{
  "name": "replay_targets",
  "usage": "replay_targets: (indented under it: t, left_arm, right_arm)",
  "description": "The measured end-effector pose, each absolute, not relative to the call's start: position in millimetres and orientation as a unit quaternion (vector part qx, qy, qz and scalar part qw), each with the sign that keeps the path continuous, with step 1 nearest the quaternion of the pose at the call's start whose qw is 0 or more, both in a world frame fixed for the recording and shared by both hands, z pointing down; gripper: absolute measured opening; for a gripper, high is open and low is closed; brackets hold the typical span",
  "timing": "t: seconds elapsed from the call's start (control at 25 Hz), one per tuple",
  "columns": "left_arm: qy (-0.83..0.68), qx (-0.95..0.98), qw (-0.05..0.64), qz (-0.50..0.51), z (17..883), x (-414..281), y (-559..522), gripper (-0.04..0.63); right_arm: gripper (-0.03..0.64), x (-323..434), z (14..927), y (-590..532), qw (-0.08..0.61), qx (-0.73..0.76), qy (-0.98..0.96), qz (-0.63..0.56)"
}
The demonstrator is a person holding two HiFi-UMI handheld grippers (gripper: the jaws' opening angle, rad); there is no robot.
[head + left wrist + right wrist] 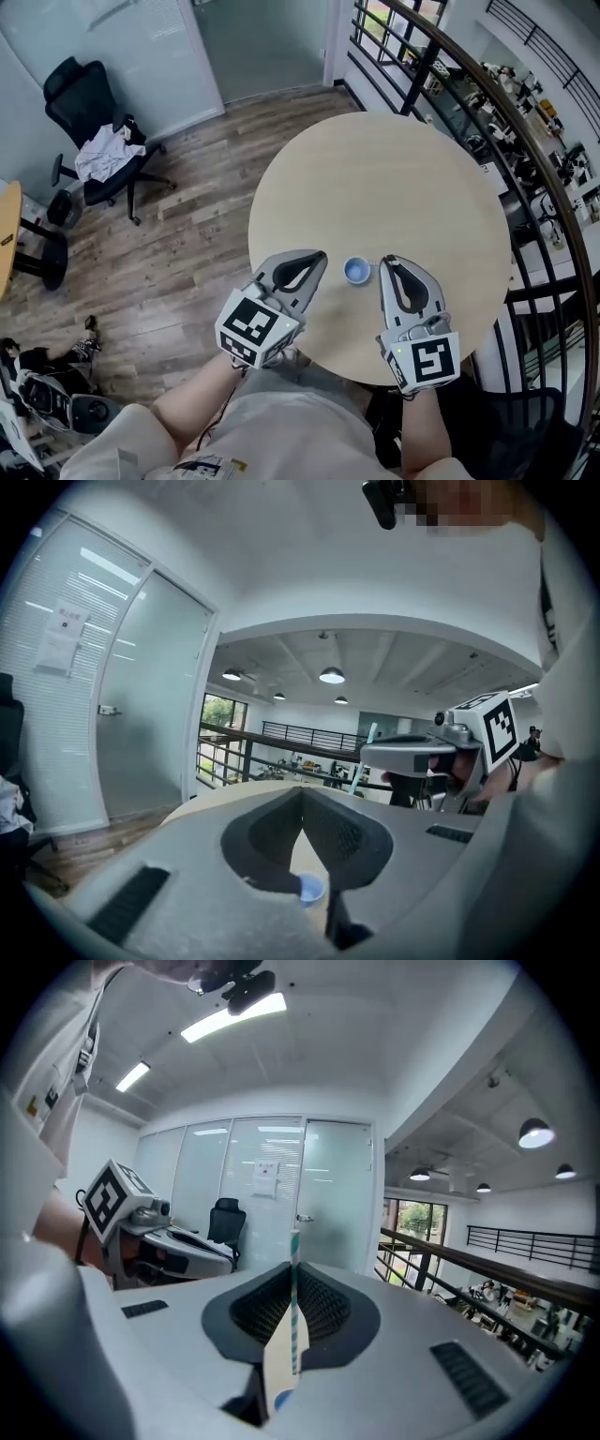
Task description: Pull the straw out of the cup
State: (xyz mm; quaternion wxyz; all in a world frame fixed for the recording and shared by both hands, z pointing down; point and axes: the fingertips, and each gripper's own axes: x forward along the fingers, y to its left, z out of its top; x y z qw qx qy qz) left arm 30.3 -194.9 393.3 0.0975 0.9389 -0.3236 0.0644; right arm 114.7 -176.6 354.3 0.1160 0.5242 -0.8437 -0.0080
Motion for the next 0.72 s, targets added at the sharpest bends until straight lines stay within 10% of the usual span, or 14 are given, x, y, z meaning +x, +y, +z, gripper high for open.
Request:
replay_targets:
  t: [0.72]
  left_arm:
    - [-0.291, 0.956, 0.020, -0.019, 249, 54, -161, 0.013]
  right_arm:
    - [0.034, 148, 224, -104, 0.037, 0.550, -0.831, -0.076]
